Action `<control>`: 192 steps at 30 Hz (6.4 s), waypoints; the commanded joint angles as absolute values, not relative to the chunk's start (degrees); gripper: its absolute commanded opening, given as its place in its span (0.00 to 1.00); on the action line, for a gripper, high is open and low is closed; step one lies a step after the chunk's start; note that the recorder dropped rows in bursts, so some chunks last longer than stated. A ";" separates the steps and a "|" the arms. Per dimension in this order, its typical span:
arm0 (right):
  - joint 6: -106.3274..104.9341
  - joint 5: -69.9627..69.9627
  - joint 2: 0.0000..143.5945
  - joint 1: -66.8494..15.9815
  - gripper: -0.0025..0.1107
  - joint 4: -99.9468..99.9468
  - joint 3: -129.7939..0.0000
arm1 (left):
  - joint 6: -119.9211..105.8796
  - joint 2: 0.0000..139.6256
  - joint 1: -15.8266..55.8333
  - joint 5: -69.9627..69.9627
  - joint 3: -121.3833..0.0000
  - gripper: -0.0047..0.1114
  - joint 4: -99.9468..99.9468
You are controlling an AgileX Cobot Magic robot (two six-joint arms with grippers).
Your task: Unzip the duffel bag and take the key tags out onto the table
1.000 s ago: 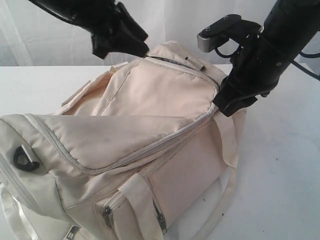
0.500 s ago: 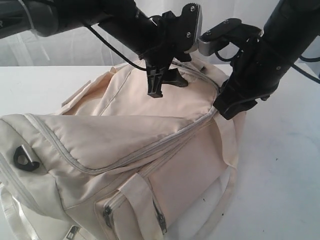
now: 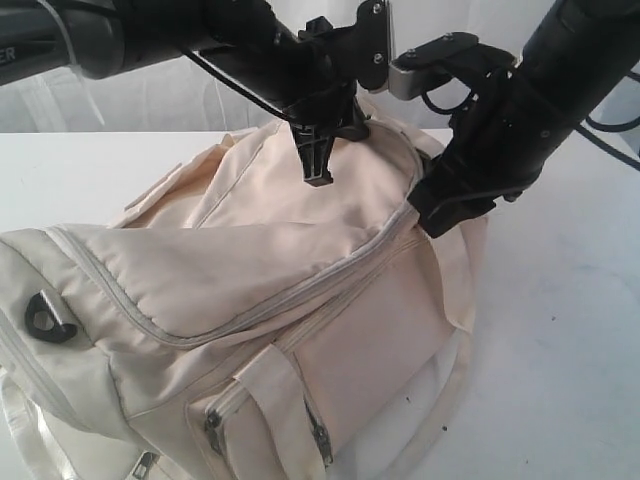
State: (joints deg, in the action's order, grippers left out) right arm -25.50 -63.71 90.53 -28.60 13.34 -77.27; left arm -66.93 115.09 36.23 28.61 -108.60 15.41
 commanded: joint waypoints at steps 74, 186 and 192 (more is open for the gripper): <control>-53.79 -52.32 95.78 -60.75 0.16 55.46 -66.57 | -61.26 114.64 33.30 24.97 -108.74 0.15 14.29; -49.77 -34.57 88.54 -60.62 0.41 -1.53 -66.67 | -39.40 68.43 26.95 48.18 -51.47 0.50 32.96; -48.69 -35.03 88.52 -60.62 0.06 -1.53 -66.67 | -39.40 68.43 26.95 48.45 -51.47 0.45 32.86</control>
State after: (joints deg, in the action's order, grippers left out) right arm -49.17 -35.43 88.49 -60.52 -1.42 -66.75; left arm -39.74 68.97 26.82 47.42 -51.89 31.72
